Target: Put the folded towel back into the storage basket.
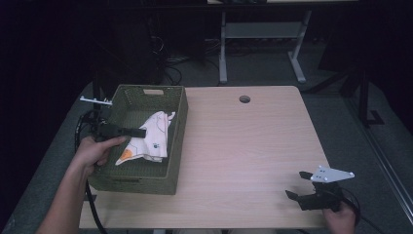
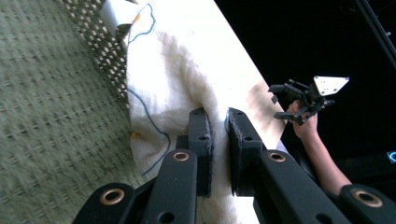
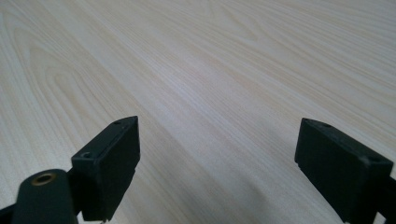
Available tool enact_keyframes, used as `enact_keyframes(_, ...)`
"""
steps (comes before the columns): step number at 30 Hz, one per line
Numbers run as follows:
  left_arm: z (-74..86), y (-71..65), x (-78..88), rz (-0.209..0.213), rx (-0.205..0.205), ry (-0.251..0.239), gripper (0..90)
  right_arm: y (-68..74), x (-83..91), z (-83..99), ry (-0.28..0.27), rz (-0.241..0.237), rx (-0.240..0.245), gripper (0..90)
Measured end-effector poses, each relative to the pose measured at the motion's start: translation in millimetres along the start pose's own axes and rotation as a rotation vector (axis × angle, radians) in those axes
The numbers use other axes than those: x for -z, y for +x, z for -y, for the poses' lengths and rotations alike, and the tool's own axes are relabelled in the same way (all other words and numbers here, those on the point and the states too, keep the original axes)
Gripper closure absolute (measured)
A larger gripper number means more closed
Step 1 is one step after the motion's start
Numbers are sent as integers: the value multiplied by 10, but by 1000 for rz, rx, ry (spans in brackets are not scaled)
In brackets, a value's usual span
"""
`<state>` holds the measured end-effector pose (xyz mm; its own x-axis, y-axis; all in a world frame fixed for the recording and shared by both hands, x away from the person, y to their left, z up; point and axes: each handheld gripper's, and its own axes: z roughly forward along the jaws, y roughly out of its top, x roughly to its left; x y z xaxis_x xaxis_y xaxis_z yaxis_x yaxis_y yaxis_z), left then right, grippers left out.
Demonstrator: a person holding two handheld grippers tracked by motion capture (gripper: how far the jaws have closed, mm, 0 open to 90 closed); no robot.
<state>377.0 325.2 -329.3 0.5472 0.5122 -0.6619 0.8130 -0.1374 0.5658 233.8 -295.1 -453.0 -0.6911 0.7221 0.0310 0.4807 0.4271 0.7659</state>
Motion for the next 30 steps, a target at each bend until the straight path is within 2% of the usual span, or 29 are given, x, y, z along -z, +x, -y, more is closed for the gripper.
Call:
enact_keyframes(6,0,115,-17,-29,-11,25,817,-6,-8,-4,2,8,-1,136)
enact_keyframes(8,2,138,-34,-34,-17,44,816,-18,-6,0,2,11,0,135)
enact_keyframes(11,-21,187,-54,-72,-27,83,816,-36,-3,10,1,17,-7,135)
enact_keyframes(14,-30,224,-75,-78,-25,97,817,-49,1,13,1,21,-10,135)
enact_keyframes(15,-39,258,-119,-106,-67,117,818,-55,1,15,2,24,-19,135)
enact_keyframes(16,-46,262,-148,-158,-105,130,816,-59,-3,15,3,23,-18,135)
enact_keyframes(17,-54,260,-192,-241,-160,146,801,-64,-9,15,5,23,-16,135)
enact_keyframes(18,-54,260,-192,-241,-160,146,731,-64,-9,15,5,23,-16,135)
enact_keyframes(19,-65,255,-226,-336,-208,161,731,-66,-15,14,12,26,-16,135)
enact_keyframes(20,-75,258,-249,-401,-226,162,627,-66,-24,12,14,25,-17,135)
enact_keyframes(21,-82,264,-266,-425,-235,167,610,-66,-32,11,17,26,-14,135)
enact_keyframes(23,-88,263,-317,-446,-224,186,559,-49,-45,8,24,24,-6,135)
enact_keyframes(27,-74,244,-376,-458,-220,222,571,-47,-41,5,15,19,-4,136)
enact_keyframes(30,-66,244,-406,-466,-208,228,605,-50,-38,3,13,19,1,135)
